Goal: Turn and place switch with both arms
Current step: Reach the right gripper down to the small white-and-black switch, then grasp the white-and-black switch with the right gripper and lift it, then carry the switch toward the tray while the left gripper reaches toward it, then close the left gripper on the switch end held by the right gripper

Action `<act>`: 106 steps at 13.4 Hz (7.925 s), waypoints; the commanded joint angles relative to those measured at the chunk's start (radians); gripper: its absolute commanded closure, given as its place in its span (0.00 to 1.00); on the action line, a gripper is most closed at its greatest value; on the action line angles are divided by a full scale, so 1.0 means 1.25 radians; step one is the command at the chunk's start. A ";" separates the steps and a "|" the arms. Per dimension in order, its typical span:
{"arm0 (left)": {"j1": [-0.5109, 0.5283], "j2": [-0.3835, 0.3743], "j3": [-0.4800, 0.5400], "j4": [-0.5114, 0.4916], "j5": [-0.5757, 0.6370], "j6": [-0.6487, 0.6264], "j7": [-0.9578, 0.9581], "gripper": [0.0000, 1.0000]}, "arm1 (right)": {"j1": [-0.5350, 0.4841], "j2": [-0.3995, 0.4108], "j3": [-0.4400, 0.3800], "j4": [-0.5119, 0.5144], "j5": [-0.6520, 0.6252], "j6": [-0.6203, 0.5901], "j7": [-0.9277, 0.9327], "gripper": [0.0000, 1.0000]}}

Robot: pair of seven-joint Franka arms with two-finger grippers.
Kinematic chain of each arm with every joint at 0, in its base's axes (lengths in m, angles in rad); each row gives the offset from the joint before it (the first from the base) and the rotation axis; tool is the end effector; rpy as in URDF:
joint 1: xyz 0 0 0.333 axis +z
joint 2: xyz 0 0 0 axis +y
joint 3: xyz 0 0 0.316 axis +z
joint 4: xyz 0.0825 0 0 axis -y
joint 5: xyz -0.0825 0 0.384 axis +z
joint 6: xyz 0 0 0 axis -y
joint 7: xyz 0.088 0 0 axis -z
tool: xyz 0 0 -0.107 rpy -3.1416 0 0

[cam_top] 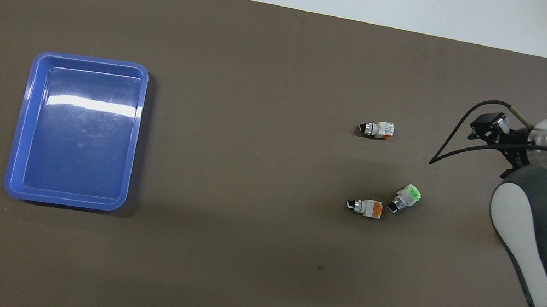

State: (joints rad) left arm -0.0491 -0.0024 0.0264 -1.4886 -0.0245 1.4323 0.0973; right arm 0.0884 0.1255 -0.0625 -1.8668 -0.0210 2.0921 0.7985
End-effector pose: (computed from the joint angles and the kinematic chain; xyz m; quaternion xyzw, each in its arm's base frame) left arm 0.5393 -0.0151 0.6523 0.9977 -0.0613 -0.0265 0.0132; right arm 0.6035 0.0159 0.4568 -0.9270 0.3714 -0.0511 0.0079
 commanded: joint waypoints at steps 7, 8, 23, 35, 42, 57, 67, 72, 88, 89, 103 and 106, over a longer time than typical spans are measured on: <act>0.000 -0.023 0.010 -0.024 0.002 0.000 -0.008 0.00 | 0.074 0.188 0.003 0.063 0.174 0.203 0.367 0.00; 0.000 -0.023 0.008 -0.024 0.002 0.000 -0.007 0.00 | 0.079 0.214 0.003 0.081 0.176 0.212 0.383 0.00; -0.001 -0.023 0.008 -0.024 0.002 -0.001 -0.007 0.00 | 0.080 0.352 0.005 0.184 0.295 0.089 0.430 0.39; 0.000 -0.028 0.008 -0.031 0.001 0.013 -0.001 0.00 | 0.084 0.137 0.046 0.202 0.572 -0.088 0.380 1.00; 0.002 -0.028 0.010 -0.031 -0.170 0.020 -0.045 0.00 | 0.090 0.086 0.141 0.260 0.819 -0.071 0.517 1.00; -0.104 -0.024 -0.048 -0.063 -0.506 0.257 -0.756 0.10 | 0.270 0.107 0.141 0.243 0.807 0.243 0.603 1.00; -0.118 0.030 -0.051 -0.063 -0.600 0.311 -0.819 0.35 | 0.289 0.102 0.142 0.231 0.783 0.233 0.532 1.00; -0.117 0.013 -0.051 -0.096 -0.601 0.295 -0.775 0.53 | 0.286 0.103 0.142 0.232 0.783 0.233 0.533 1.00; -0.107 -0.008 -0.046 -0.143 -0.644 0.305 -0.577 1.00 | 0.283 0.102 0.141 0.232 0.781 0.233 0.534 1.00; -0.107 -0.008 -0.046 -0.144 -0.650 0.305 -0.569 1.00 | 0.284 0.102 0.141 0.232 0.781 0.233 0.536 1.00; -0.113 -0.014 -0.043 -0.147 -0.581 0.340 -0.251 1.00 | 0.277 0.096 0.141 0.231 0.783 0.226 0.538 1.00; -0.115 -0.016 -0.044 -0.150 -0.540 0.328 -0.026 1.00 | 0.275 0.096 0.140 0.231 0.781 0.213 0.538 1.00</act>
State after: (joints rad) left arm -0.1924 0.0080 -0.0427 -1.6309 -0.7488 1.8317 -0.0900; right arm 0.4520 0.2622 0.1125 -1.5694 0.9738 2.3732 1.4796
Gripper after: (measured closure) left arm 0.899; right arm 0.670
